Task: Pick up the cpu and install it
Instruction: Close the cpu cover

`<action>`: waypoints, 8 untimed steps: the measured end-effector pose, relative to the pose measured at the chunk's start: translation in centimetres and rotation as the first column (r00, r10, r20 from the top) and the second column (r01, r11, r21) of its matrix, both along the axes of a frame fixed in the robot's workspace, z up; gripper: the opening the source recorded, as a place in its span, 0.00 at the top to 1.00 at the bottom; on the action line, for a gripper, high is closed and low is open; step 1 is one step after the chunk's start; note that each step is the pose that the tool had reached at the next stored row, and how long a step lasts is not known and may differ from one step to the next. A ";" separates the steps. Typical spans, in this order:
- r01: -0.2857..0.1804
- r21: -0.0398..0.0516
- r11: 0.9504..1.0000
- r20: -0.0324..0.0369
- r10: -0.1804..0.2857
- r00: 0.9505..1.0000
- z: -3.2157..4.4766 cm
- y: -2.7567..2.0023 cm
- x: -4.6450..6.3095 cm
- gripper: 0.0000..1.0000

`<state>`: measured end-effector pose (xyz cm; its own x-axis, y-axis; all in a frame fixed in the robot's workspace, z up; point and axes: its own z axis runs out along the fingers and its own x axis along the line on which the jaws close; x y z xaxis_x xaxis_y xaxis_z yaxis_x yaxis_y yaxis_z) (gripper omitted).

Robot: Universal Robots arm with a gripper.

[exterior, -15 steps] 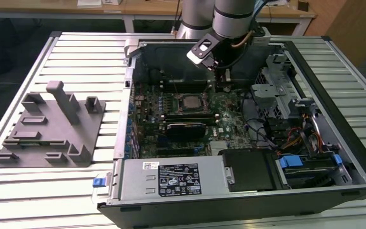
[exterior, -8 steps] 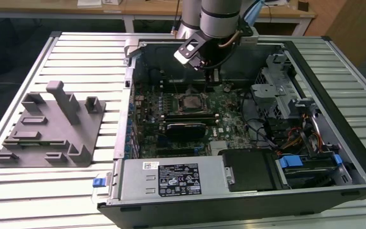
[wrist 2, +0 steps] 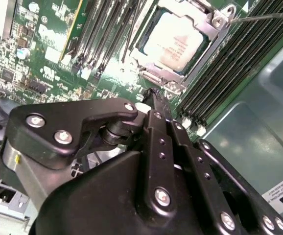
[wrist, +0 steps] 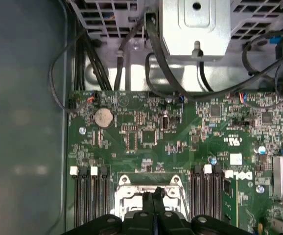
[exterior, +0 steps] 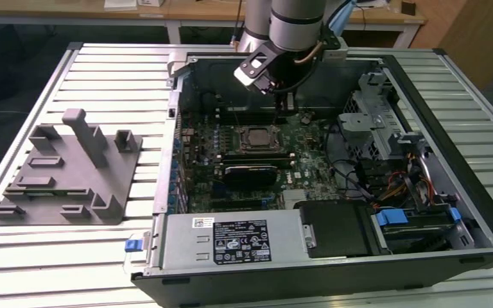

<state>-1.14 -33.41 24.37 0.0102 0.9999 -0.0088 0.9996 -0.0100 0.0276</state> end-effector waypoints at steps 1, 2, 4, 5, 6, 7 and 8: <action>0.000 -0.003 1.000 -0.013 0.000 1.000 -0.01 0.00 0.0 0.89; 0.000 -0.004 1.000 -0.026 0.000 1.000 -0.02 0.00 0.0 0.89; 0.000 -0.005 1.000 -0.029 0.000 1.000 -0.01 0.00 0.0 0.89; 0.000 -0.005 1.000 -0.030 0.000 1.000 -0.01 0.00 0.0 0.89; 0.000 -0.004 1.000 -0.030 0.000 1.000 -0.02 0.00 0.0 0.89; 0.000 -0.004 1.000 -0.030 0.000 1.000 -0.02 0.00 0.0 0.89; 0.000 -0.004 1.000 -0.030 0.000 1.000 -0.04 0.00 0.0 0.89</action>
<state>-1.16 -33.41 24.33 0.0098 0.9999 -0.0134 0.9999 -0.0099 -0.0020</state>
